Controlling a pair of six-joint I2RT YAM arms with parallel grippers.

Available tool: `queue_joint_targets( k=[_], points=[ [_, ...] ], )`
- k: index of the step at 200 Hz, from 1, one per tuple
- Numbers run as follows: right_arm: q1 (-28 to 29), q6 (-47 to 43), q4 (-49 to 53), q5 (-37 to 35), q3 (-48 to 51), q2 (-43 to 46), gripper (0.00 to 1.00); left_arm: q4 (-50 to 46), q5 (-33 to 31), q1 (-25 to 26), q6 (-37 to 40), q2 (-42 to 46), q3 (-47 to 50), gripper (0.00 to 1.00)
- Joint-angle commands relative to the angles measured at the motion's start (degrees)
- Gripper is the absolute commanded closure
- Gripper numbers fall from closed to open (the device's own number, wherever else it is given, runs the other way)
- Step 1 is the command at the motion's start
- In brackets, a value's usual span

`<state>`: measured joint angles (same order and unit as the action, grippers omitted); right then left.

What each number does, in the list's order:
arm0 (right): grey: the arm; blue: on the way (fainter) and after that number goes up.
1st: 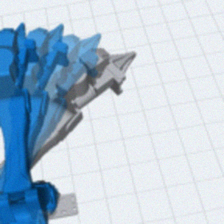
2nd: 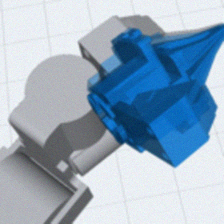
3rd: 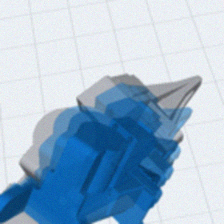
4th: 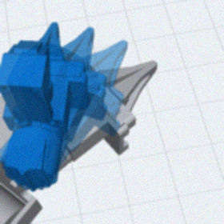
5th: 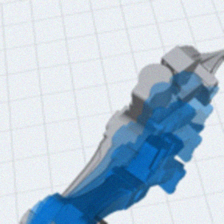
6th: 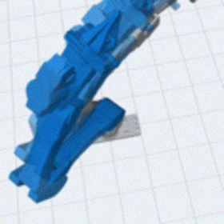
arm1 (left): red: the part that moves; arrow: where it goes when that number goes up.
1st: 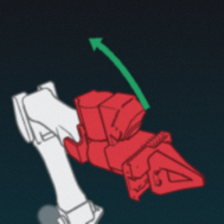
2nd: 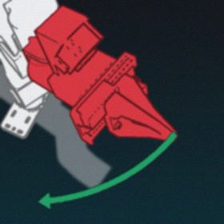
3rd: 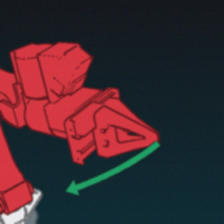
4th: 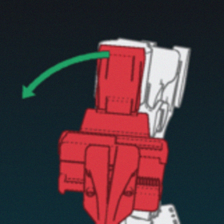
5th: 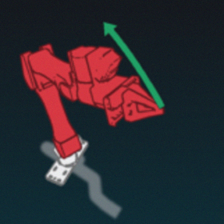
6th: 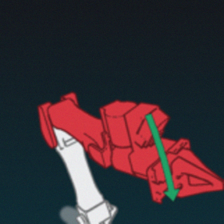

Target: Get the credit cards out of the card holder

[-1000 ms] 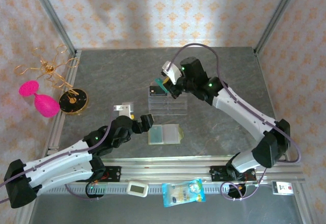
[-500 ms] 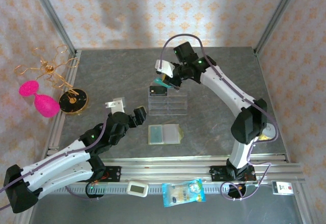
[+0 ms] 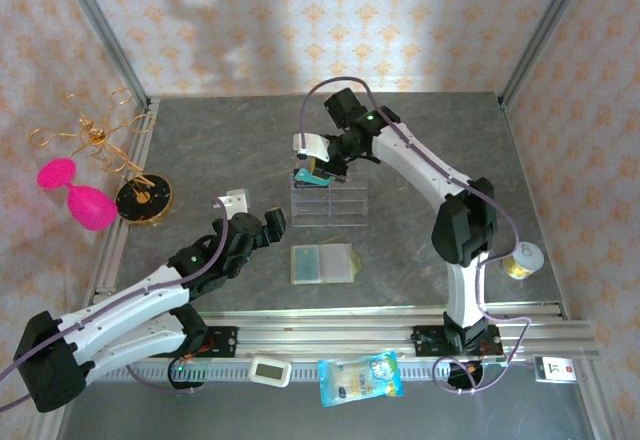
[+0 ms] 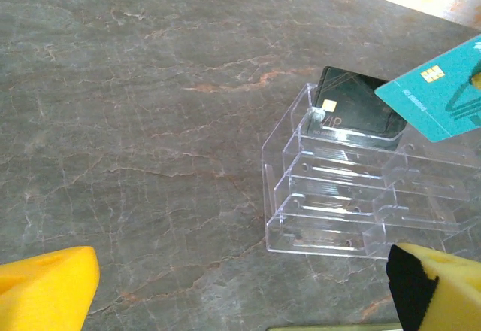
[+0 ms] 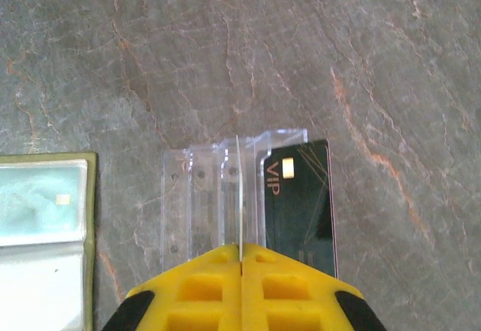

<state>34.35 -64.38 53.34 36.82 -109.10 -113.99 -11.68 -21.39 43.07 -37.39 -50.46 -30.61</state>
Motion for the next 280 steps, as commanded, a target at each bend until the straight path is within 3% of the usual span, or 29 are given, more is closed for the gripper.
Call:
queue_joint_targets(
  k=[1,274,280],
  points=[
    [1.0,-1.4,2.4,1.1,-2.3,-2.1,1.0,1.7,0.3,-0.8,1.3,-0.2,-0.6,0.01],
    [4.4,3.2,-5.0,-11.7,2.5,-7.0,1.0,4.8,4.6,-2.9,1.8,0.1,2.6,0.01],
    [4.5,3.4,-5.5,-12.0,2.5,-7.0,0.94,4.9,4.7,-3.0,1.9,0.1,2.6,0.01]
  ],
)
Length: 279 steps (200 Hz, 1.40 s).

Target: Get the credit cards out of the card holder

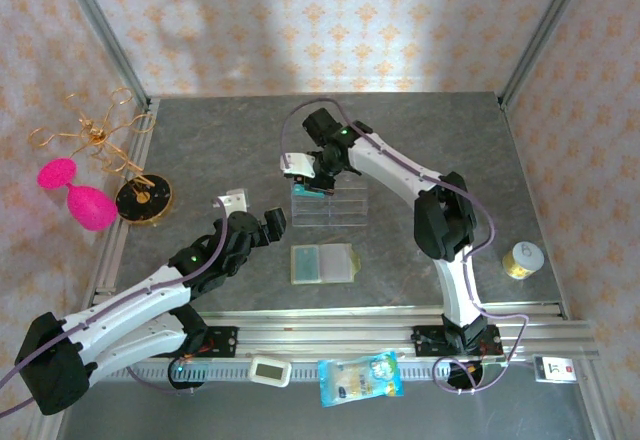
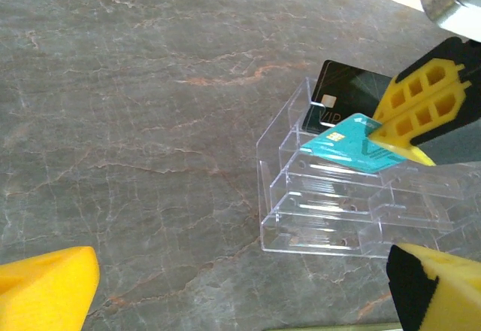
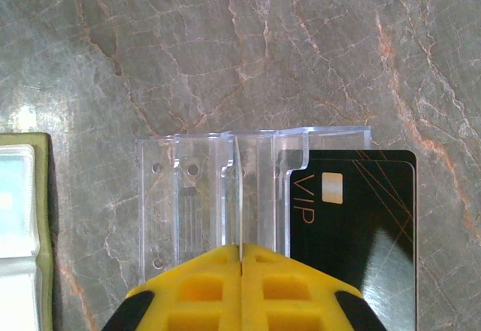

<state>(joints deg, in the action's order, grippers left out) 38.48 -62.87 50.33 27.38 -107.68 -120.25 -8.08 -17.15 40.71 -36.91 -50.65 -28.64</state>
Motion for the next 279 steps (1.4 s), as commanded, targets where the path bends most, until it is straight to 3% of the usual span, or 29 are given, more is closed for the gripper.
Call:
queue_joint_targets(
  k=[1,13,26,75,101,144,175,187,229,279],
  points=[
    [0.4,2.0,-2.5,-2.6,1.1,-0.8,0.93,1.3,0.5,-0.6,1.4,0.3,0.7,0.01],
    [0.5,2.4,-3.2,-2.4,0.6,-0.8,0.75,1.3,0.6,-0.6,1.3,0.4,0.8,0.01],
    [0.5,4.6,-5.4,-2.4,-0.2,-0.4,0.67,1.5,0.9,-0.6,1.1,0.6,1.0,0.01],
    [0.6,12.7,-8.9,3.1,-4.3,2.8,0.59,2.4,1.3,-0.6,0.1,2.2,1.7,0.01],
    [1.0,23.1,-16.2,5.3,-1.7,6.6,0.58,3.7,2.3,-0.8,-0.7,3.0,2.3,0.01],
    [2.4,47.4,-32.6,2.9,16.2,17.4,0.67,4.4,3.1,-0.7,-2.8,5.4,4.7,0.01],
    [7.5,59.7,-34.6,-7.5,29.4,25.1,0.94,4.6,3.8,-0.7,-3.9,7.8,6.8,0.01],
    [9.1,62.3,-32.5,-8.7,32.7,26.6,0.99,4.7,4.1,-0.7,-3.9,9.0,7.5,0.01],
    [12.3,69.5,-29.3,-13.3,38.0,23.3,1.0,5.5,4.6,-0.8,-4.3,12.1,9.3,0.01],
    [10.5,70.3,-26.9,-19.5,30.5,15.9,1.0,4.1,4.5,-0.8,-4.6,14.2,9.6,0.01]
  ],
)
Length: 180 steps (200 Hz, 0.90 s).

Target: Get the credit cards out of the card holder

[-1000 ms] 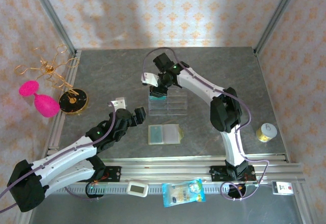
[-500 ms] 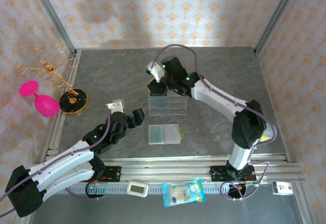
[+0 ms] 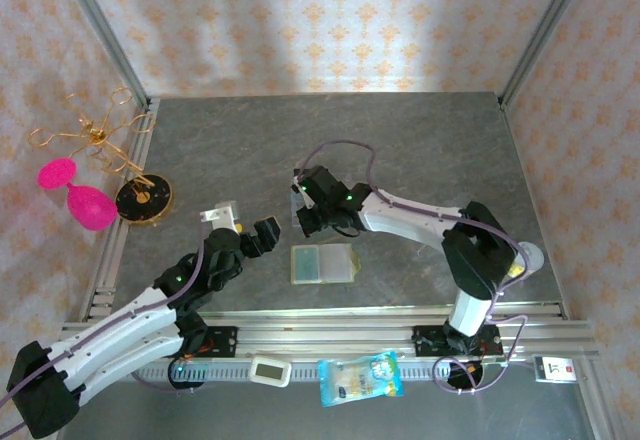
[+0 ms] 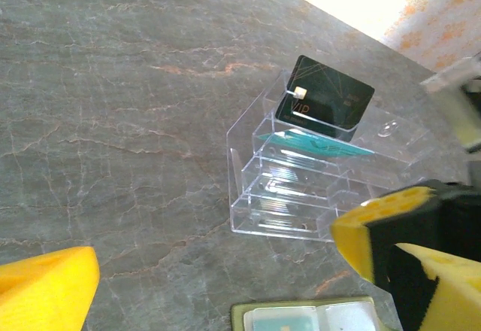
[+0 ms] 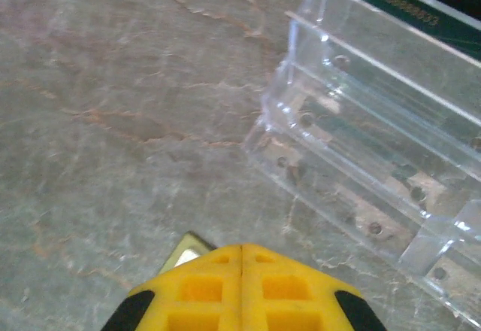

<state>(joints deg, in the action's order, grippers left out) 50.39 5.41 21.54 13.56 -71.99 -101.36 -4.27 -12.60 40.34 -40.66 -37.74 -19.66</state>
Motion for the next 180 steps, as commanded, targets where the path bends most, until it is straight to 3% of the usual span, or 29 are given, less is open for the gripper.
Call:
queue_joint_targets(
  k=[1,88,123,161,180],
  points=[
    [-1.5,2.0,2.1,-5.7,-5.4,-3.2,1.0,0.3,-0.1,-0.4,-0.8,1.3,0.7,0.01],
    [-4.5,-0.6,8.0,-10.6,-17.2,-10.8,1.0,0.7,0.1,-0.3,-0.2,1.6,0.9,0.01],
    [-4.5,-0.8,7.8,-9.9,-18.5,-9.5,1.0,1.1,0.9,-0.3,-0.1,1.4,0.7,0.01],
    [-4.3,0.0,7.7,-9.2,-18.7,-6.8,0.9,2.0,1.5,-0.3,-0.4,1.4,1.1,0.01],
    [-3.9,0.6,7.2,-8.6,-17.4,-4.3,0.79,2.6,1.9,-0.3,-0.8,1.3,1.5,0.01]
  ],
)
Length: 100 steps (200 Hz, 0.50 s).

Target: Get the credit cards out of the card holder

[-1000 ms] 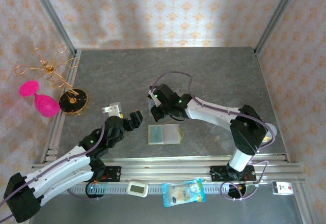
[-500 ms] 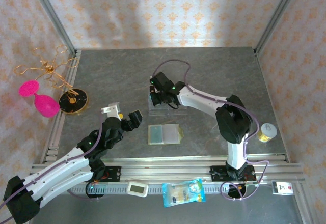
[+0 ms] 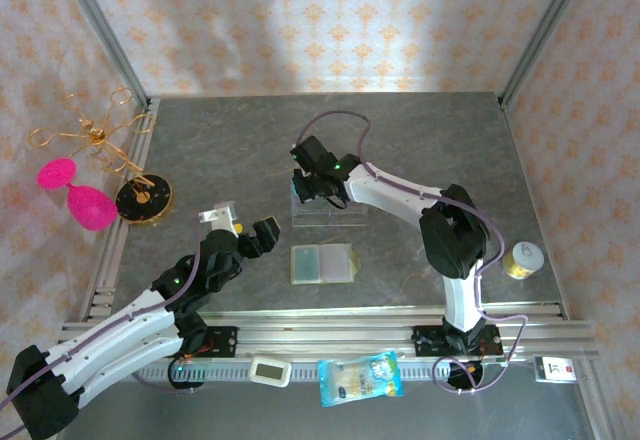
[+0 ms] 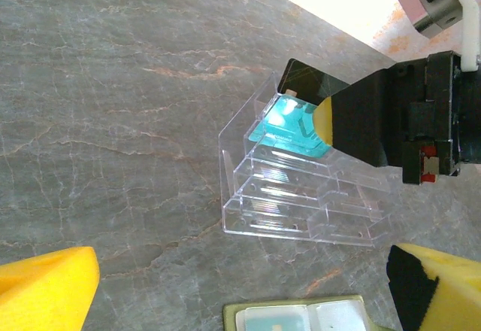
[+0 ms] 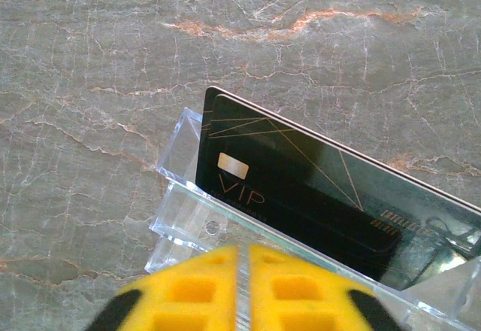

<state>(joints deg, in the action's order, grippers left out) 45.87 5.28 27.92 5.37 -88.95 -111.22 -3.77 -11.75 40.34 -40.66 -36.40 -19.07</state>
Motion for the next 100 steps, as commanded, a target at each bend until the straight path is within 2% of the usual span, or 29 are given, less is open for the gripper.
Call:
queue_joint_targets(
  k=[1,13,37,77,100],
  points=[
    [0.7,0.7,0.8,-0.4,-0.4,5.7,0.78,2.1,1.1,-0.3,-0.8,-0.1,0.9,0.01],
    [1.4,1.2,0.1,-0.5,1.9,8.4,0.7,2.8,1.7,-0.3,-1.2,-0.3,1.2,0.01],
    [3.1,3.1,-1.9,0.9,9.7,14.2,0.63,4.2,3.5,-0.4,-2.1,-1.2,2.2,0.01],
    [9.2,5.7,-5.9,4.5,25.4,18.6,0.59,4.6,4.8,-0.3,-2.9,-3.1,3.0,0.01],
    [13.8,6.3,-7.5,3.0,28.7,17.1,0.57,4.4,4.7,-0.3,-3.3,-3.1,3.6,0.01]
  ],
)
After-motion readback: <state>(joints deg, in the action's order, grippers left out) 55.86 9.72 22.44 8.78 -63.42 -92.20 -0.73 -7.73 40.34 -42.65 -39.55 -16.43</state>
